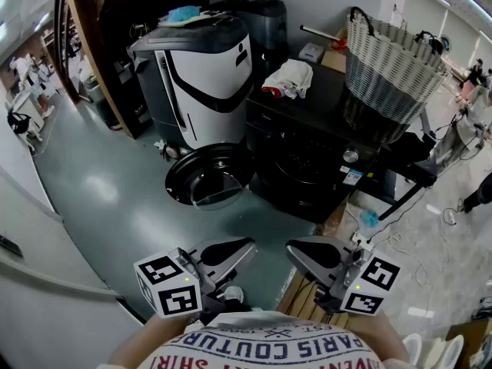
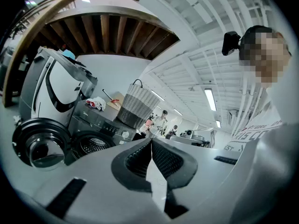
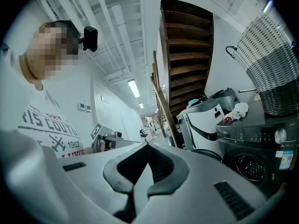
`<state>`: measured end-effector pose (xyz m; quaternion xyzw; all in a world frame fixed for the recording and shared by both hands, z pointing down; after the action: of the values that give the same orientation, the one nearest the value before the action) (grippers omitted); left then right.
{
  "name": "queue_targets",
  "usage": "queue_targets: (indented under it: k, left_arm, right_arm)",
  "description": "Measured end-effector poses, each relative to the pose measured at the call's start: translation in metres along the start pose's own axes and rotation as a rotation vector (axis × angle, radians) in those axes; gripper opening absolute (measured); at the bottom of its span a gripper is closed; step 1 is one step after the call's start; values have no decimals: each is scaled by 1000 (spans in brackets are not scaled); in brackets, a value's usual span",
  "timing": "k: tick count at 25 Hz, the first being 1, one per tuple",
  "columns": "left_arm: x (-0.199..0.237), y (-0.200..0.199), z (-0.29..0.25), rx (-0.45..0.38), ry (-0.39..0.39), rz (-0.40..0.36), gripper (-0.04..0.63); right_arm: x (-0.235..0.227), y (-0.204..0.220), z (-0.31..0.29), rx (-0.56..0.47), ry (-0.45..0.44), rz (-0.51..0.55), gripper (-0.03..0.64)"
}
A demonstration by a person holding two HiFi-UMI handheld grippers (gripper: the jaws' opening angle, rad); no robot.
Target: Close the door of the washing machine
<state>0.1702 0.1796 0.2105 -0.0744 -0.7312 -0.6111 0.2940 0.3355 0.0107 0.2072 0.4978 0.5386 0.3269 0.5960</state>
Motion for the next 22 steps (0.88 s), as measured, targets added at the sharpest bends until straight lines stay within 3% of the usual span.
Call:
queue_targets:
  k: [11, 14, 22]
  left_arm:
    - [-5, -19, 0, -14, -59, -65, 28]
    - [-1, -19, 4, -29, -83, -49, 28]
    - [36, -18, 27, -81, -179, 32, 28]
  right_arm:
    - [-6, -15, -3, -3, -30, 30, 21]
    - [-10, -10, -14, 31, -61, 57, 21]
    - [-31, 2, -62, 103, -119, 9, 23]
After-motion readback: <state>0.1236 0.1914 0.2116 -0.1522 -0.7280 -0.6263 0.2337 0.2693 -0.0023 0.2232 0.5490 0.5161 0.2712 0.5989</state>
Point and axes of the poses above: the fingertips, and each gripper's own axes: z backward along the fingers, x to its left, y out of its underside, the point moved 10 cm from there along z, backward along the fingers, and after that the axes turned 6 degrees about y, right-handed, at the moved point
